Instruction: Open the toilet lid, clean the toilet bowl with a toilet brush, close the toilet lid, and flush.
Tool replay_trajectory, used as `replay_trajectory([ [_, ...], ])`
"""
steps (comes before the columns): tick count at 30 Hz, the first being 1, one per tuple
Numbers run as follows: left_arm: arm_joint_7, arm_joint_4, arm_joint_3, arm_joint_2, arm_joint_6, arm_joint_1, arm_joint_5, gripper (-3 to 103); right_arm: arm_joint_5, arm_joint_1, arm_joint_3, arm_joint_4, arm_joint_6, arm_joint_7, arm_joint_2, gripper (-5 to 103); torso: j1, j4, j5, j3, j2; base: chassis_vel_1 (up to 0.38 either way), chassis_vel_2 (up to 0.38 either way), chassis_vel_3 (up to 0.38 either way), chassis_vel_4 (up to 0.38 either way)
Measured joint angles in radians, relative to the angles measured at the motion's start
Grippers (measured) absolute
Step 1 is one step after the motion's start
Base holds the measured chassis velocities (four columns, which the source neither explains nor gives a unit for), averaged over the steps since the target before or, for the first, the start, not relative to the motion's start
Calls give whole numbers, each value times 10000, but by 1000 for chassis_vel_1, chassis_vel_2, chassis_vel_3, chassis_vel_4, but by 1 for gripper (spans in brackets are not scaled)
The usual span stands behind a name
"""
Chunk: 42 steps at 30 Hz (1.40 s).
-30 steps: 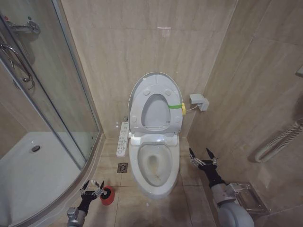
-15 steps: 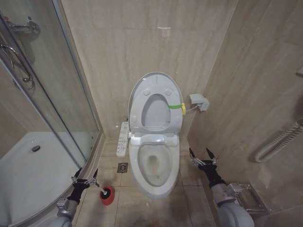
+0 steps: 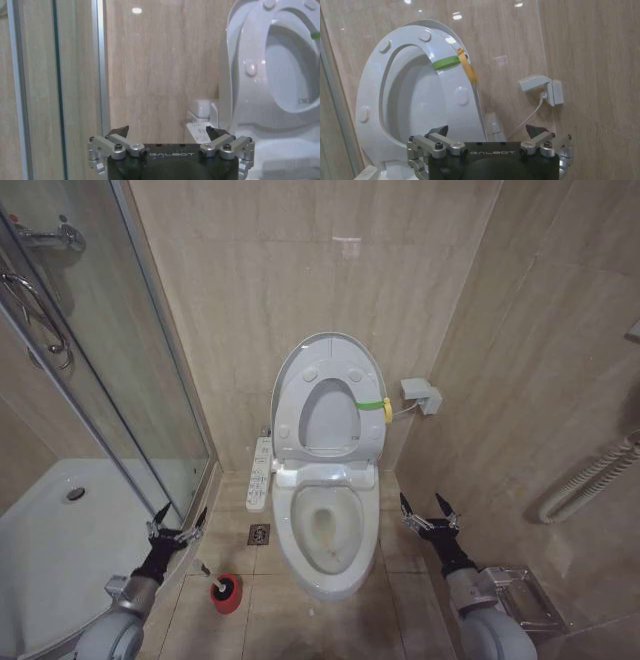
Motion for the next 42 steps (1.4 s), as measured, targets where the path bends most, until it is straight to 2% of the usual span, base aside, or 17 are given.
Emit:
replay_trajectory([
  [9,-840,-1450,-542,173,1869,-110,-967,100,0,0,0,0,0,0,0,100,0,-2,-1,1,0,0,0,0,0],
  [15,-1129,-1809,-824,191,2386,51,-1066,100,0,0,0,0,0,0,0,100,0,1,-2,0,0,0,0,0,0],
  [18,-1658,-2386,-919,11,2761,359,-1089,100,0,0,0,0,0,0,0,100,0,2,-3,0,0,0,0,0,0],
  [23,-1934,-2948,-1039,-279,2911,702,-871,100,0,0,0,0,0,0,0,100,0,-1,-2,0,0,0,0,0,0],
  [29,-1913,-3321,-1239,-506,2790,1168,-505,100,0,0,0,0,0,0,0,100,0,1,-1,0,0,0,0,0,0],
  [34,-1761,-3672,-1185,-916,2541,1584,-129,100,0,0,0,0,0,0,0,100,0,0,-1,0,0,0,0,0,0],
  [38,-1247,-3862,-1046,-1378,2078,1777,218,100,0,0,0,0,0,0,0,100,-1,0,-2,0,0,0,0,0,0],
  [42,-1246,-3946,-842,-1684,2018,1842,270,100,0,0,0,0,0,0,0,100,0,0,-1,0,0,0,0,0,0],
])
